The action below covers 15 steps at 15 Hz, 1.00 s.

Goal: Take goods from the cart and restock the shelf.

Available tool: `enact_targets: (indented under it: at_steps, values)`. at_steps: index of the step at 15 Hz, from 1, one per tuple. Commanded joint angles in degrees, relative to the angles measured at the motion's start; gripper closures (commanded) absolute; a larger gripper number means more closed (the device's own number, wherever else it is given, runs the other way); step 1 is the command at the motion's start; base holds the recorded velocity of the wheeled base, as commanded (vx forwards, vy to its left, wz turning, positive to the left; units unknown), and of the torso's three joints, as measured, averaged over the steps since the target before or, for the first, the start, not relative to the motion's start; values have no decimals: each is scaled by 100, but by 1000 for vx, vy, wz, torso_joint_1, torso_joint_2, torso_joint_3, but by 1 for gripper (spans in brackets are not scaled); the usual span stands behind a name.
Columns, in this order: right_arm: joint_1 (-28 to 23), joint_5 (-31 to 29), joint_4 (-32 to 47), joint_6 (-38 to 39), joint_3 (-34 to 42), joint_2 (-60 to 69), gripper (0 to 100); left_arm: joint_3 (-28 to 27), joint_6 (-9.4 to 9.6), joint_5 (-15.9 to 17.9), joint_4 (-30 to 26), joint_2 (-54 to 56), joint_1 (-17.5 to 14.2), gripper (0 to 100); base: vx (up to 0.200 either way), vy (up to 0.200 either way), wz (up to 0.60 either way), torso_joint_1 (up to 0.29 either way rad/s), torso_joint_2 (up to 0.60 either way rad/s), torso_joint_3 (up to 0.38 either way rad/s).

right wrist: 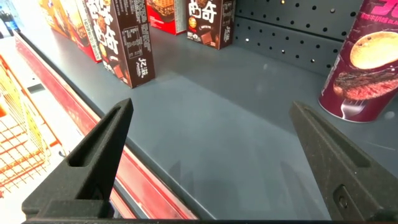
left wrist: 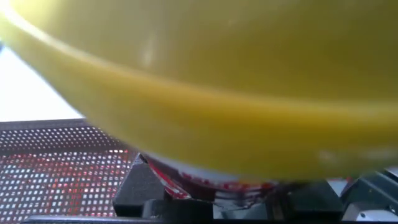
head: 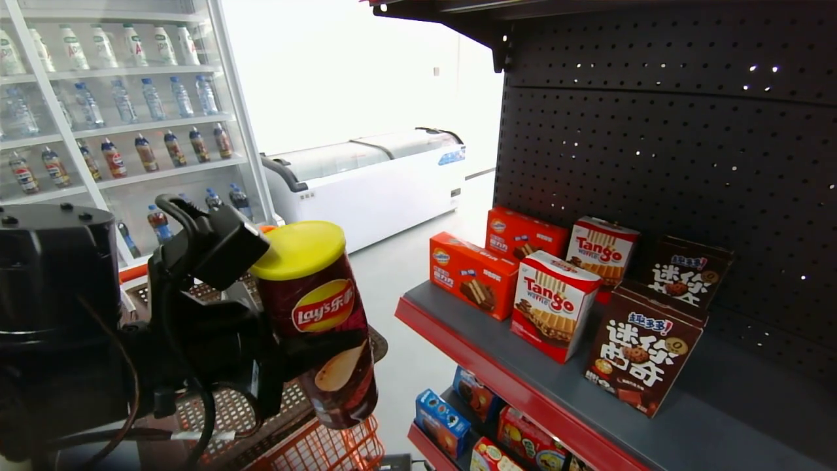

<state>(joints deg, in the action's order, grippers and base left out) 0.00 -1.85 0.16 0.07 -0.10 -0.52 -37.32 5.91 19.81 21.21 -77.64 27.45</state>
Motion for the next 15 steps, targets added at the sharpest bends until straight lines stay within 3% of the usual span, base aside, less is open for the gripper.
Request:
enact_targets:
  at_steps: [1, 5, 13, 15]
  values:
    - [0, 1, 2, 1, 1, 0, 0, 497, -2, -39, -12, 540, 76, 100, 0, 0, 0, 0, 0, 0]
    - [0, 10, 2, -7, 1, -9, 0, 726, -20, -30, -38, 997, 94, 100, 0, 0, 0, 0, 0, 0]
    - [0, 10, 2, -7, 1, 0, 0, 313, -46, -12, -135, 663, 375, 100, 0, 0, 0, 0, 0, 0]
    - [0, 10, 2, 1, 1, -9, 0, 313, -46, -12, -126, 592, 375, 100, 0, 0, -600, 0, 5, 5]
